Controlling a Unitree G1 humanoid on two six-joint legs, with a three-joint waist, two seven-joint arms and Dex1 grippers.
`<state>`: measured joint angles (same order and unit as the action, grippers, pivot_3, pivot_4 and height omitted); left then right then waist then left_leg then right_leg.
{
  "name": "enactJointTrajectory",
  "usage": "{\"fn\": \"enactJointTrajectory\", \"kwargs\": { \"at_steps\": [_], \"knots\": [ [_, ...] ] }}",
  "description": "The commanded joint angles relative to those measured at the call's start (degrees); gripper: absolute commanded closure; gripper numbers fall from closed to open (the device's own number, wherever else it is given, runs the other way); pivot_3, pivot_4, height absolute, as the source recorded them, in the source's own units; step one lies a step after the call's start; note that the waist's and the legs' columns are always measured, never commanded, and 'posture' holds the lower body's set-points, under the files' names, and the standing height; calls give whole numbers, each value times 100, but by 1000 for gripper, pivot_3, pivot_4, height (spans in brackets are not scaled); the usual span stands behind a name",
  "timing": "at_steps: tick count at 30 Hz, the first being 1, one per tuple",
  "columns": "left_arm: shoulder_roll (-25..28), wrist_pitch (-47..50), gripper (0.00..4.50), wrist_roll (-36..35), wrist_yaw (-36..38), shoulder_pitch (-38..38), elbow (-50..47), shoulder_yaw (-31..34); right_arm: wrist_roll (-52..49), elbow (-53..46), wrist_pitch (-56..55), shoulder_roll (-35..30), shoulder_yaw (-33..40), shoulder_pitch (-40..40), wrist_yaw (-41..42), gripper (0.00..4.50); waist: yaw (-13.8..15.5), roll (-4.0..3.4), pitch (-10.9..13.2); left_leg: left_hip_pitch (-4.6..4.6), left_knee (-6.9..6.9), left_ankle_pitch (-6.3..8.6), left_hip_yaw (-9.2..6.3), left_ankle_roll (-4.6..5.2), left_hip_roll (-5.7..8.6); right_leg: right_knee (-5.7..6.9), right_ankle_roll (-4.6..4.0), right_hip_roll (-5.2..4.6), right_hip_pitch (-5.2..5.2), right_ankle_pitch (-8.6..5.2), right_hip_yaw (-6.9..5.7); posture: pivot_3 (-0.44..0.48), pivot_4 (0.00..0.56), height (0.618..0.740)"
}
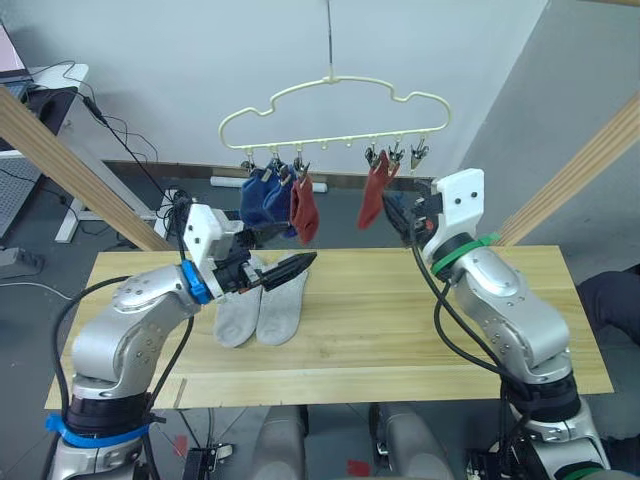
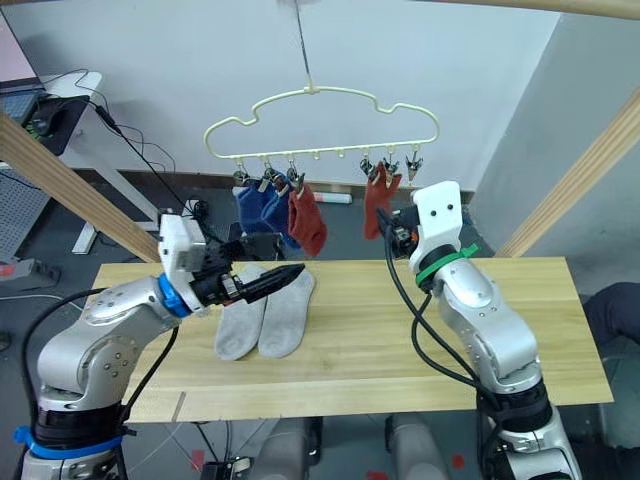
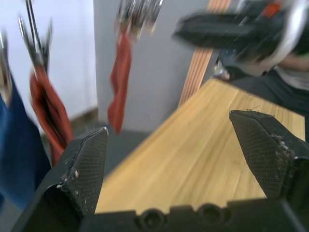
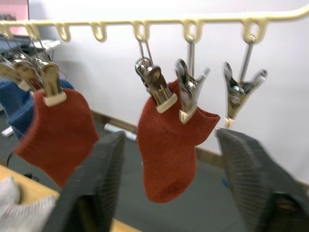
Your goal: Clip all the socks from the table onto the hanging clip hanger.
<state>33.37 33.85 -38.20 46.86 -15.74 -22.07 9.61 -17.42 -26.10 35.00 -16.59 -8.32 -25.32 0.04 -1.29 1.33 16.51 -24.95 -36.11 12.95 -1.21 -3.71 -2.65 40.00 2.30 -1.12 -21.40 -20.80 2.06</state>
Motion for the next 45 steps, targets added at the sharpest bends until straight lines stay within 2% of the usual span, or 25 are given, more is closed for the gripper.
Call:
{"fn": "enactJointTrajectory", "kwargs": {
  "at_steps": [1, 7, 16, 19, 22, 45],
  "knots": [
    [17, -378, 0, -30, 81, 6, -291, 124, 344, -34, -325, 176, 10, -64, -22, 1291, 16, 0, 0, 1, -1, 0, 0, 0, 0, 0, 0, 0, 1, 0, 0, 90, 289, 740],
    [-112, -430, 0, -271, -132, -73, -546, 117, 765, 522, -627, 540, 84, -249, -54, 1291, 31, 0, 0, 2, 0, 0, -1, 0, -2, 3, -1, 1, 0, 0, 0, 90, 289, 740],
    [-39, -756, 0, -98, -143, -30, -531, 130, 1077, 1068, -894, 969, 197, -589, -48, 1291, 31, 0, 0, 3, 0, 0, -1, 0, -2, 7, -1, 1, -1, 1, 1, 106, 296, 740],
    [-47, -822, 0, -37, -197, -23, -563, 84, 1144, 1195, -932, 1071, 227, -665, -58, 1891, 35, 0, 0, 3, 0, 0, -1, 0, -2, 8, -1, 1, -1, 1, 0, 110, 297, 740],
    [-38, -823, 0, -21, -240, 2, -608, 53, 1203, 1232, -932, 1118, 269, -667, -12, 2920, 40, 0, 0, 3, 0, 0, -1, 0, -2, 8, -1, 1, -1, 1, 0, 111, 297, 740],
    [-54, -855, 0, 4, -239, 14, -543, 14, 1358, 1678, -997, 1361, 451, -1031, -23, 2920, 45, 0, 0, 5, -3, -1, 0, 0, -2, 20, -2, 2, -2, 1, 1, 111, 294, 740]
  ]
}}
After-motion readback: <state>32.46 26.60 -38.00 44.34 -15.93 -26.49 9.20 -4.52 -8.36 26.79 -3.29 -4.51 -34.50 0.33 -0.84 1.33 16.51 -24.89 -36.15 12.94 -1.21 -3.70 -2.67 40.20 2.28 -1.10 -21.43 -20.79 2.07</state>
